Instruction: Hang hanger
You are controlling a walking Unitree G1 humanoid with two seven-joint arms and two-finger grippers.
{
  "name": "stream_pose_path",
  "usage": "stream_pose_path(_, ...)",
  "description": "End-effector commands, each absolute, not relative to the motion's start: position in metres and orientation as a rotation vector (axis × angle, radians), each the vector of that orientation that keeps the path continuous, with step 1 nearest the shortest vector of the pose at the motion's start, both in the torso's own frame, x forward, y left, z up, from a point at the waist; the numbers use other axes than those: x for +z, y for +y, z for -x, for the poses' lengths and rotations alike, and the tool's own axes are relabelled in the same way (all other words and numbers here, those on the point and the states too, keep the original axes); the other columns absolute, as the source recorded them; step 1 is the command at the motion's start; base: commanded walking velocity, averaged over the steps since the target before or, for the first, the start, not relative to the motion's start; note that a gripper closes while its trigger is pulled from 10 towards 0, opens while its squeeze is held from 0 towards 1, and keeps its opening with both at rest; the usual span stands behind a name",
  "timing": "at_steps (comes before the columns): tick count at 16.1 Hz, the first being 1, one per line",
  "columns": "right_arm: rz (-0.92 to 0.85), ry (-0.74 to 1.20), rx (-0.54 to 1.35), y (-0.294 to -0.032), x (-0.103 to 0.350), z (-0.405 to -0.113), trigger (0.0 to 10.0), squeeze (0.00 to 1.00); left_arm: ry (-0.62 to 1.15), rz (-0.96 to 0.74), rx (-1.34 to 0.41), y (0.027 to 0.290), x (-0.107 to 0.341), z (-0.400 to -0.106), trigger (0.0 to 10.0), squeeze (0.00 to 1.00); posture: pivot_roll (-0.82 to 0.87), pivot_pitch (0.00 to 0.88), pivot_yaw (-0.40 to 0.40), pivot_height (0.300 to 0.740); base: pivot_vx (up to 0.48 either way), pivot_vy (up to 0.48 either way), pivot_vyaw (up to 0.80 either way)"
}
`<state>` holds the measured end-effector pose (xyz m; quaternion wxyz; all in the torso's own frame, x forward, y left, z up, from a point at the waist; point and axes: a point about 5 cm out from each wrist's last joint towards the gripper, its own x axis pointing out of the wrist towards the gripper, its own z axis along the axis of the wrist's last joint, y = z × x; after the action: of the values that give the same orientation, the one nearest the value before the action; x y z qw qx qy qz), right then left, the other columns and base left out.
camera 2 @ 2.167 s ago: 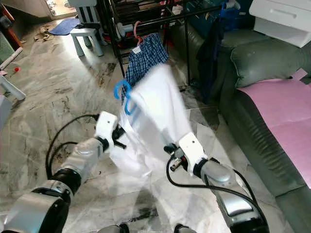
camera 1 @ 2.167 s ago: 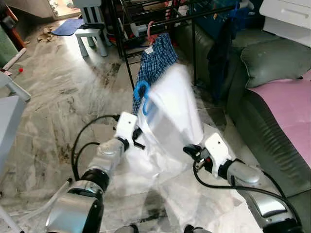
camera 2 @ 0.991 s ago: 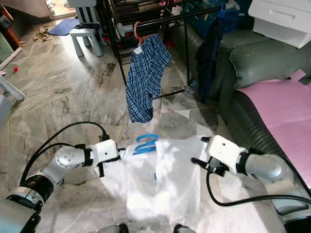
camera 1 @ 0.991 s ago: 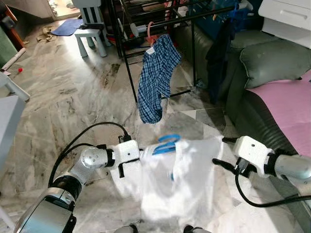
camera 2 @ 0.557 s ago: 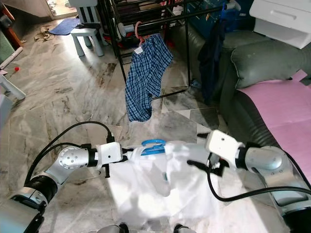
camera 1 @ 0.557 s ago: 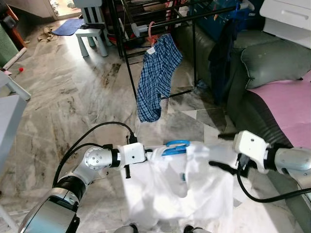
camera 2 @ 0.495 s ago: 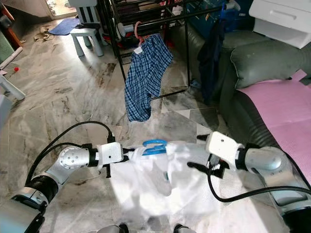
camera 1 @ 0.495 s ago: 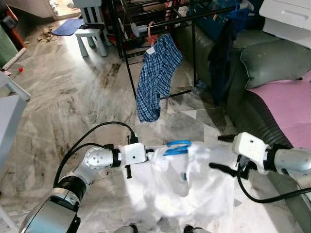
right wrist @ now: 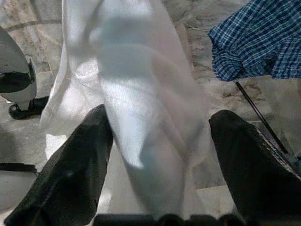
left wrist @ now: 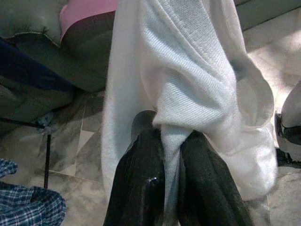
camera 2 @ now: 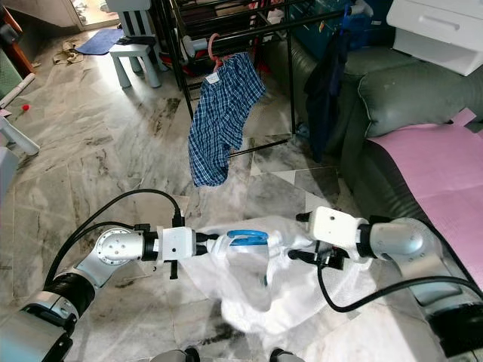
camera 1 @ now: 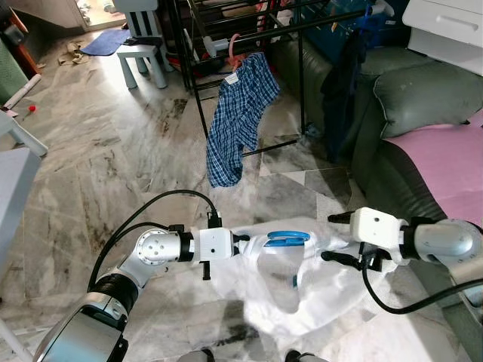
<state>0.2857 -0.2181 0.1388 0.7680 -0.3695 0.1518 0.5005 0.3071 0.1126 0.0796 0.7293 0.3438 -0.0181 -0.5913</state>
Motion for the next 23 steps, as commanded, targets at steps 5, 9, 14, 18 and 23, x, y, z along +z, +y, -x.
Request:
stream_pose_path(5, 0.806, 0.338, 1.170, -0.206, 0.132, -0.287, 0.0, 0.00, -0.072, -0.761, -1.312, 0.110, 0.082, -0.306, 0.0, 0.00, -0.11, 0.120, 0.066, 0.740, 0.000, 0.000, 0.00)
stream_pose_path(9, 0.771, 0.369, 1.196, -0.201, 0.120, -0.285, 0.0, 0.00, -0.079, -0.758, -1.301, 0.109, 0.082, -0.307, 0.0, 0.00, -0.12, 0.111, 0.055, 0.740, 0.000, 0.000, 0.00)
stream_pose_path(14, 0.715, 0.418, 1.170, -0.202, 0.097, -0.278, 0.0, 0.00, -0.095, -0.731, -1.258, 0.116, 0.080, -0.304, 0.0, 0.00, -0.14, 0.118, 0.040, 0.740, 0.000, 0.000, 0.00)
stream_pose_path(18, 0.662, 0.399, 1.078, -0.194, 0.072, -0.277, 0.0, 0.00, -0.087, -0.690, -1.203, 0.117, 0.067, -0.294, 0.0, 0.00, -0.09, 0.143, 0.008, 0.740, 0.000, 0.000, 0.00)
stream_pose_path(23, 0.646, 0.380, 1.060, -0.188, 0.060, -0.271, 0.0, 0.00, -0.092, -0.671, -1.106, 0.117, 0.051, -0.282, 0.0, 0.00, -0.06, 0.171, -0.020, 0.740, 0.000, 0.000, 0.00)
